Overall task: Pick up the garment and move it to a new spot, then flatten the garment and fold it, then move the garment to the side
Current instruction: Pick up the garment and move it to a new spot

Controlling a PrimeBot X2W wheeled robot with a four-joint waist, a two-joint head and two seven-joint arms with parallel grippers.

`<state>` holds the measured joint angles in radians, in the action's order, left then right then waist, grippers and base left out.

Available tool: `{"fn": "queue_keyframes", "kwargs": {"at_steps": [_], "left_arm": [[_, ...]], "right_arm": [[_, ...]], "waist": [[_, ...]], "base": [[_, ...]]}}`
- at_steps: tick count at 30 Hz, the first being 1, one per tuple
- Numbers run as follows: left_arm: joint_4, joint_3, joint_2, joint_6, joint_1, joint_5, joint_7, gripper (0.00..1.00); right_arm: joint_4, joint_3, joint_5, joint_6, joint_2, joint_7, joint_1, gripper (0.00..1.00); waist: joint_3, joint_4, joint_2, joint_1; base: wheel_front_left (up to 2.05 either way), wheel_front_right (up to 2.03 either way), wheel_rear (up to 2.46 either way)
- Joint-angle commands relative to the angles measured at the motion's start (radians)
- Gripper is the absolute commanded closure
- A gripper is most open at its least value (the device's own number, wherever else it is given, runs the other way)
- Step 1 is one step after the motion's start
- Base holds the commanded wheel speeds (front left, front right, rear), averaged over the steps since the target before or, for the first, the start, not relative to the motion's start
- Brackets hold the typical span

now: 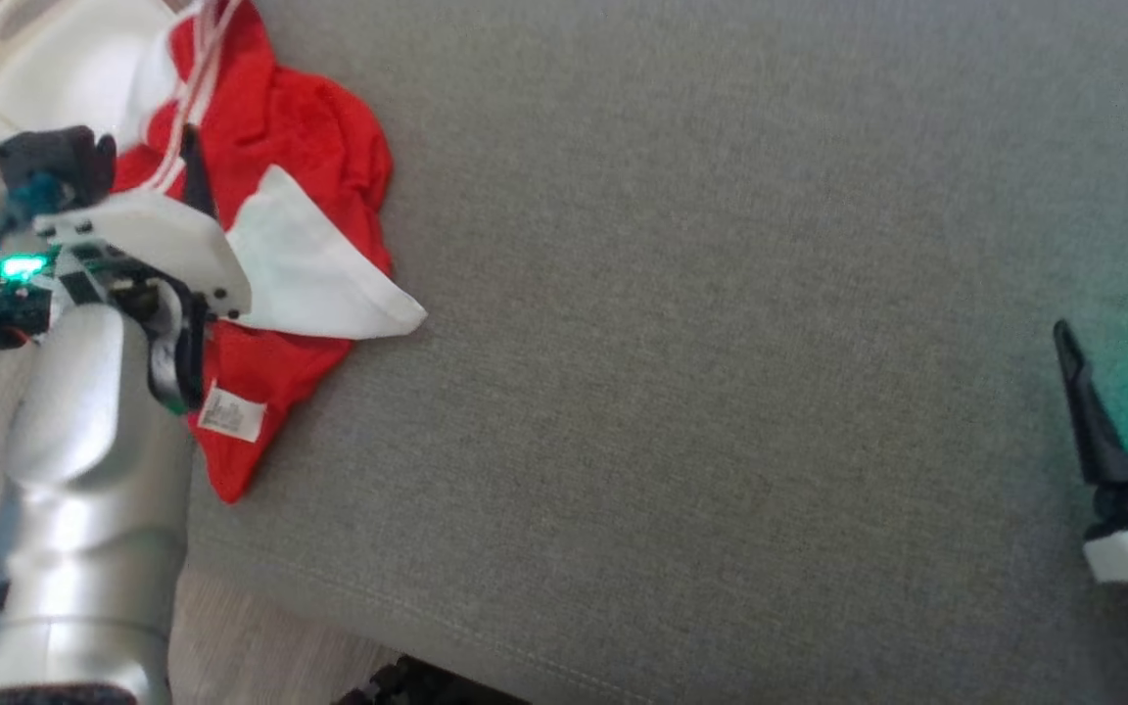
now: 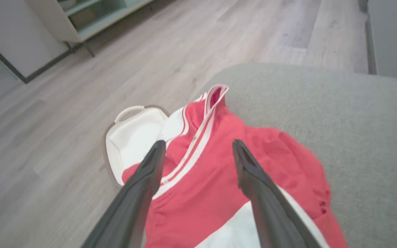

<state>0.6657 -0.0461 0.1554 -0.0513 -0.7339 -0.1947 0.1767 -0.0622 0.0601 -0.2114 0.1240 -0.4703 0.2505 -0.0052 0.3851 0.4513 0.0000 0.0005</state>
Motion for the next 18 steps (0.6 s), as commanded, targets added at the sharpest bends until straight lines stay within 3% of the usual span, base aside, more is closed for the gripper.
{"fn": "queue_keyframes", "kwargs": {"at_steps": [1, 10, 11, 12, 18], "left_arm": [[0.037, 0.048, 0.049, 0.012, -0.063, -0.023, 0.038, 0.0], [0.291, 0.072, 0.051, 0.032, -0.144, -0.083, 0.138, 0.0], [0.302, 0.073, 0.05, 0.039, -0.148, -0.088, 0.122, 0.18], [0.304, 0.082, 0.05, 0.04, -0.155, -0.096, 0.081, 1.0], [0.321, 0.074, 0.083, 0.052, -0.196, -0.074, -0.151, 1.0]], "right_arm": [[0.047, 0.011, -0.01, 0.007, -0.045, 0.003, -0.02, 0.0], [0.115, -0.003, -0.024, 0.007, -0.092, -0.022, -0.037, 0.0], [0.121, -0.008, -0.025, 0.007, -0.094, -0.024, -0.037, 0.0], [0.125, -0.013, -0.025, 0.007, -0.094, -0.025, -0.038, 0.0], [0.111, -0.008, -0.025, 0.007, -0.073, -0.019, -0.043, 0.0]], "waist": [[0.063, -0.023, 0.0, -0.0005], [0.122, -0.074, 0.0, -0.0005], [0.127, -0.077, 0.0, -0.0005], [0.131, -0.08, 0.0, -0.0005], [0.099, -0.099, 0.0, -0.0005]], "base": [[0.0, 0.0, 0.0], [0.0, 0.0, 0.0], [0.0, 0.0, 0.0], [0.0, 0.0, 0.0], [0.0, 0.0, 0.0]]}}
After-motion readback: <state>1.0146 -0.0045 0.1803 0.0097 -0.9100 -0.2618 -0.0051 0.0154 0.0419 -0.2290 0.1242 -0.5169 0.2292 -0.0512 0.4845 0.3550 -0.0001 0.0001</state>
